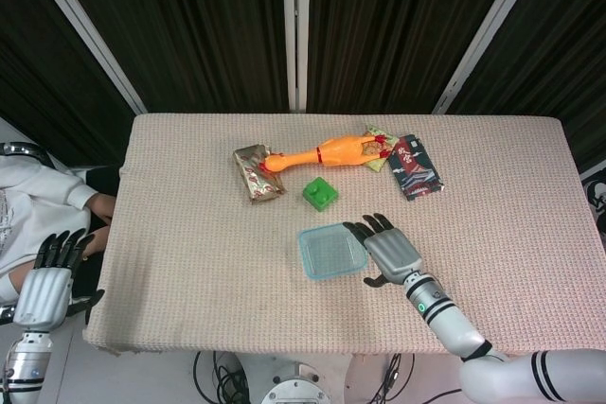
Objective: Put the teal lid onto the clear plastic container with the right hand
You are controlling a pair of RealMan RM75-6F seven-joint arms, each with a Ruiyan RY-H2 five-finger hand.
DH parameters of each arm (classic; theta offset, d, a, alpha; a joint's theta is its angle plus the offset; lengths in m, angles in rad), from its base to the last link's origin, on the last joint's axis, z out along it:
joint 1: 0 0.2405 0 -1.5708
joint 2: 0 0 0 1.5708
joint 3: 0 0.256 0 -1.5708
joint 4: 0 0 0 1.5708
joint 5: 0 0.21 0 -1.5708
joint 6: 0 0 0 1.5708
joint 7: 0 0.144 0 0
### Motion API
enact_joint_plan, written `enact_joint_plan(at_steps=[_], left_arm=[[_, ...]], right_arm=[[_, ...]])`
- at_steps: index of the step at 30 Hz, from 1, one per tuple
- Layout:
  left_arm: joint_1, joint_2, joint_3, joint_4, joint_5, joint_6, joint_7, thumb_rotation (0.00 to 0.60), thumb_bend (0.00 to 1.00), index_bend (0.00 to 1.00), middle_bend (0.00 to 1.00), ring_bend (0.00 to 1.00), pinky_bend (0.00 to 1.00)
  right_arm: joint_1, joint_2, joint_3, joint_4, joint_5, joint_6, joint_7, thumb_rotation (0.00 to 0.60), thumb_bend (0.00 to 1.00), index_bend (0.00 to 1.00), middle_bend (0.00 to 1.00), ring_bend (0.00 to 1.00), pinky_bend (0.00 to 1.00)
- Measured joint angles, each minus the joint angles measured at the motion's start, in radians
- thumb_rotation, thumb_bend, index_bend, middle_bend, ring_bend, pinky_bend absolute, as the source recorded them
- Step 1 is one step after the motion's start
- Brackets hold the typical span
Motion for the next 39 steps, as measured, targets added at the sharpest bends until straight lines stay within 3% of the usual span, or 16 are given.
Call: enact_joint_plan(at_steps=[31,39], left_arm=[[0.004,-0.008,0.005,0.015,-0.006,-0.006,-0.014,0.600,0.14,0.12,0.07,0.00,0.00],[0.008,-0.008,0.006,0.021,-0.003,0.002,-0.026,0.600,0.14,0.12,0.07,0.00,0.00]], right_arm=[[0.002,-0.071,0.015,0.080,0.038,-0.077,-0.023,0.600,0.07,0.00,0.17,0.00,0.00],[-0.019,-0.040,0.019,-0.004,-0.062,-0.012,-0.031,0.600,0.09,0.00,0.16,0.00,0.00]])
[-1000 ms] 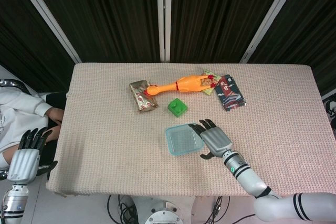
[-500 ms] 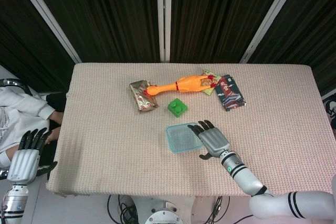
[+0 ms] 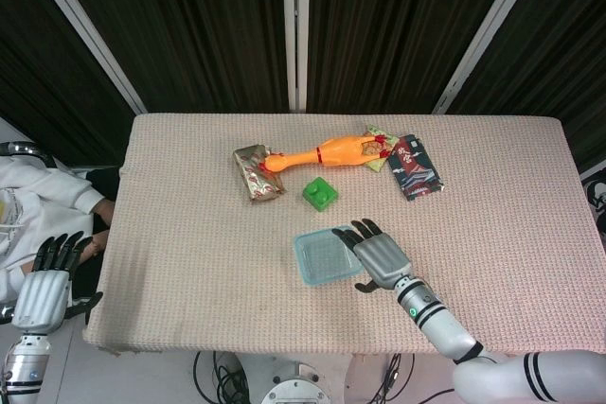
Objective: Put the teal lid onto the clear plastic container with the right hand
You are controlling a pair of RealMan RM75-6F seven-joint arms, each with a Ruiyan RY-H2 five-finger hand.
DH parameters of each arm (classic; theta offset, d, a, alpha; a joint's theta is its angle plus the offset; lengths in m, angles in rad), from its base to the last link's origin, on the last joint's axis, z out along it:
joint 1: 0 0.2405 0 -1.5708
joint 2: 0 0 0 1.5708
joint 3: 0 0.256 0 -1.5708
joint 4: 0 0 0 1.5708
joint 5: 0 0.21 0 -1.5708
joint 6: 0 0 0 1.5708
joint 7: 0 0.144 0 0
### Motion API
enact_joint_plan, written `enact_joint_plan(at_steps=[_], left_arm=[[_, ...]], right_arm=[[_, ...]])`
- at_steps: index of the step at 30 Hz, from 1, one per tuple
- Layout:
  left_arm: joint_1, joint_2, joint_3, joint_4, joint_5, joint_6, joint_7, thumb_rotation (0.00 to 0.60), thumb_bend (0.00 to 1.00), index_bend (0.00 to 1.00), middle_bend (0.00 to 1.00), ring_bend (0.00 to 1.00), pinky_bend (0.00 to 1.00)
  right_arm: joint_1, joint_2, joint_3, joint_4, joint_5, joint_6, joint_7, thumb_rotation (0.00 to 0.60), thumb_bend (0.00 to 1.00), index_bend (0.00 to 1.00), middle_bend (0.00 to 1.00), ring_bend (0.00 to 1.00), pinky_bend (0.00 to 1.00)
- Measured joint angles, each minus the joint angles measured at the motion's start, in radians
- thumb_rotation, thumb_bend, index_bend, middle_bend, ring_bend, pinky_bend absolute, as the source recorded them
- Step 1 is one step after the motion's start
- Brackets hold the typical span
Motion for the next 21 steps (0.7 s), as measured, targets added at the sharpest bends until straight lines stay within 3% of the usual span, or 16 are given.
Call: enact_joint_plan(at_steps=[7,14,21], left_arm=[[0.009,0.002,0.003,-0.001,0.004,0.013,-0.002,0.600,0.14,0.12,0.07,0.00,0.00],[0.014,0.003,0.006,-0.002,-0.001,0.011,-0.006,0.600,0.14,0.12,0.07,0.00,0.00],[0.014,-0.001,0.006,0.006,-0.004,0.005,-0.012,0.600,0.14,0.11,0.07,0.00,0.00]], right_arm=[[0.044,-0.006,0.035,-0.031,0.004,-0.045,-0.031,0.600,0.14,0.00,0.14,0.00,0.00],[0.127,-0.057,0.070,0.003,0.122,-0.114,-0.077,0.600,0.14,0.00,0.13,0.00,0.00],[0.185,-0.105,0.066,0.039,0.224,-0.128,-0.127,0.600,0.14,0.00,0.13,0.00,0.00]])
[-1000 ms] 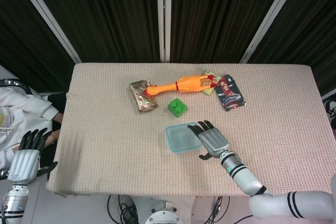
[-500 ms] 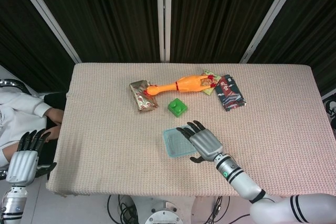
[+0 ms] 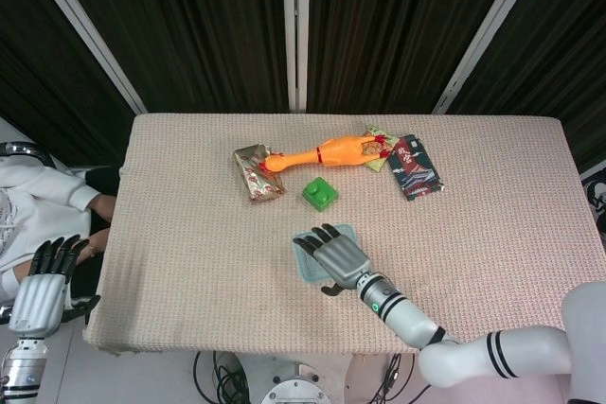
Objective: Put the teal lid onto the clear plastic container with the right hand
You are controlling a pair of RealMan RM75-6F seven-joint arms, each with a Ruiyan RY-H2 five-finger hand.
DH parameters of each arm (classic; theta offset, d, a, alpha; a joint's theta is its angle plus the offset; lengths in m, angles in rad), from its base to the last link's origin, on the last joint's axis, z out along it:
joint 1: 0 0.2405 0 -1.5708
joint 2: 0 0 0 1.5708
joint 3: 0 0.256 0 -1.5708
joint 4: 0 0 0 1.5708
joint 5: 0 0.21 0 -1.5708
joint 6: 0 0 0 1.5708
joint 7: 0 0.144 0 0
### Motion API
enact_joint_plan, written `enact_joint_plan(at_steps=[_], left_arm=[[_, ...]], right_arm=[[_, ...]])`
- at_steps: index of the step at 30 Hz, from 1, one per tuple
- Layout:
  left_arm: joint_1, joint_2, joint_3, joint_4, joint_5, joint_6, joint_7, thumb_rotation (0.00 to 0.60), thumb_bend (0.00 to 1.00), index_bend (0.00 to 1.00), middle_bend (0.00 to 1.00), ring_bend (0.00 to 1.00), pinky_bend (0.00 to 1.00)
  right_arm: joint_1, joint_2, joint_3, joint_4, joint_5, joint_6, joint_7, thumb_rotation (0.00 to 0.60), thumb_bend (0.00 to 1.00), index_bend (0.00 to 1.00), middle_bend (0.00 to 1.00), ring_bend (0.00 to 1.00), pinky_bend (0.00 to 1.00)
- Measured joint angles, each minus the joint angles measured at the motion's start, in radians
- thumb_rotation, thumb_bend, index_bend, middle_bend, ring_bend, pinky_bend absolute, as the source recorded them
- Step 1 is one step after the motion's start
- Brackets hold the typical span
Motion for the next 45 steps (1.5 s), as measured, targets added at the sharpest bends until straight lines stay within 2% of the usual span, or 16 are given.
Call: enact_joint_plan(at_steps=[14,20,26,31,37,40,45], left_arm=[[0.002,-0.008,0.001,0.014,-0.001,-0.002,-0.012,0.600,0.14,0.11,0.07,0.00,0.00],[0.005,-0.008,0.002,0.016,0.004,0.004,-0.015,0.600,0.14,0.11,0.07,0.00,0.00],[0.008,-0.008,0.002,0.015,0.007,0.010,-0.013,0.600,0.14,0.11,0.07,0.00,0.00],[0.007,-0.008,0.003,0.010,0.011,0.010,-0.004,0.600,0.14,0.11,0.07,0.00,0.00],[0.001,-0.005,0.002,-0.007,0.016,0.005,0.016,0.600,0.14,0.11,0.07,0.00,0.00],[-0.002,-0.003,0.001,-0.016,0.019,0.004,0.025,0.600,0.14,0.11,0.07,0.00,0.00],[-0.001,-0.001,0.002,-0.022,0.017,0.003,0.033,0.600,0.14,0.11,0.07,0.00,0.00]], right_arm=[[0.028,-0.031,-0.035,0.022,0.035,0.013,-0.004,0.600,0.14,0.00,0.15,0.00,0.00],[0.022,-0.025,-0.040,0.012,0.017,0.027,0.010,0.600,0.14,0.00,0.14,0.00,0.00],[-0.033,0.032,-0.063,-0.046,-0.109,0.099,0.046,0.600,0.14,0.00,0.15,0.00,0.00],[-0.131,0.109,-0.138,-0.094,-0.273,0.167,0.114,0.600,0.14,0.00,0.17,0.00,0.00],[-0.256,0.166,-0.238,-0.089,-0.449,0.214,0.235,0.600,0.14,0.00,0.18,0.00,0.00],[-0.289,0.172,-0.258,-0.060,-0.484,0.206,0.272,0.600,0.14,0.00,0.19,0.00,0.00],[-0.301,0.161,-0.251,-0.028,-0.483,0.161,0.278,0.600,0.14,0.00,0.19,0.00,0.00]])
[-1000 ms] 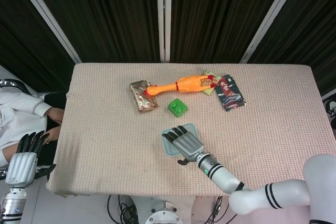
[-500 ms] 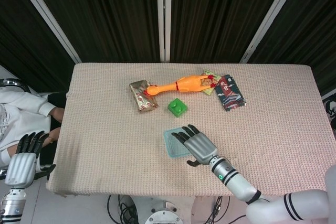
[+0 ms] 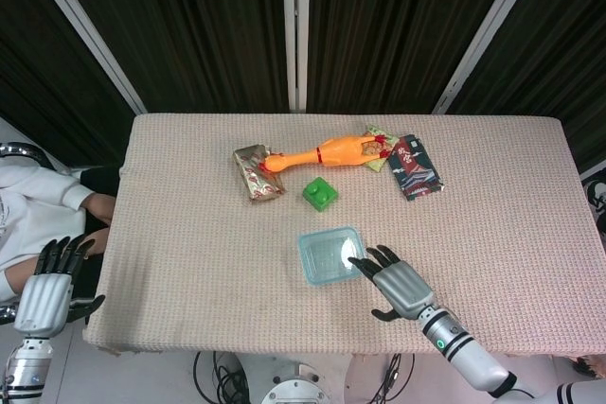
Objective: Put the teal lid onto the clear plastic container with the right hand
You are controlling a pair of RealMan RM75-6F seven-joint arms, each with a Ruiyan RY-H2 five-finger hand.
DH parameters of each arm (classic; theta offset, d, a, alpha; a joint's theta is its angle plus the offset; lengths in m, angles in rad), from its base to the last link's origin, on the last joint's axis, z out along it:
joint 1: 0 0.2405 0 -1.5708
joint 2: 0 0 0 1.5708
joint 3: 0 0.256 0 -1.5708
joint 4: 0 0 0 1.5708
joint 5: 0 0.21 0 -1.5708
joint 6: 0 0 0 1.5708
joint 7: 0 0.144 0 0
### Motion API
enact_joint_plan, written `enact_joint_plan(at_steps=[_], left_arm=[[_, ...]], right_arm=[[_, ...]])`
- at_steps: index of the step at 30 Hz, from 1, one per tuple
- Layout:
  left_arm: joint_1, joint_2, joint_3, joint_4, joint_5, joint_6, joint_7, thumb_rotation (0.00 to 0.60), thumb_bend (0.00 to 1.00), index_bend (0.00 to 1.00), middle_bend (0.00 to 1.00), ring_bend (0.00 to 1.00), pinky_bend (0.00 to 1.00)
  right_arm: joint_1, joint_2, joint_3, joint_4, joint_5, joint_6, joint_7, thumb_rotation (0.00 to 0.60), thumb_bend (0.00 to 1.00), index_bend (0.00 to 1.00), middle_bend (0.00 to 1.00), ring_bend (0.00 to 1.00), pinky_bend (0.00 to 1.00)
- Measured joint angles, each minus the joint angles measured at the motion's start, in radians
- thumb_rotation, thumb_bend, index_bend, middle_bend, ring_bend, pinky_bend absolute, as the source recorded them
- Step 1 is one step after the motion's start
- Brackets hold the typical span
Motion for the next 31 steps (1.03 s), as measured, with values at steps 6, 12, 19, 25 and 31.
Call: enact_joint_plan(at_steps=[6,12,19,25,31], left_arm=[[0.005,-0.001,0.002,0.004,-0.005,0.001,-0.005,0.600,0.14,0.11,0.07,0.00,0.00],[0.004,-0.002,-0.002,0.009,-0.002,0.006,-0.011,0.600,0.14,0.11,0.07,0.00,0.00],[-0.003,-0.017,-0.021,0.040,0.016,0.040,-0.016,0.600,0.14,0.11,0.07,0.00,0.00],[-0.006,-0.028,-0.031,0.053,0.021,0.054,0.004,0.600,0.14,0.11,0.06,0.00,0.00],[0.003,-0.018,-0.027,0.026,0.020,0.064,0.026,0.600,0.14,0.11,0.05,0.00,0.00]], right_arm=[[-0.012,-0.017,0.023,0.020,0.014,-0.032,-0.010,0.600,0.14,0.00,0.19,0.00,0.00],[-0.040,0.009,0.040,-0.001,-0.043,0.014,0.014,0.600,0.15,0.00,0.16,0.00,0.00],[-0.136,0.085,0.058,-0.001,-0.124,0.194,0.094,0.600,0.15,0.00,0.02,0.00,0.00],[-0.296,0.169,0.059,0.056,-0.182,0.419,0.249,0.600,0.14,0.00,0.00,0.00,0.00],[-0.461,0.203,0.053,0.192,-0.243,0.574,0.430,0.600,0.15,0.00,0.00,0.00,0.00]])
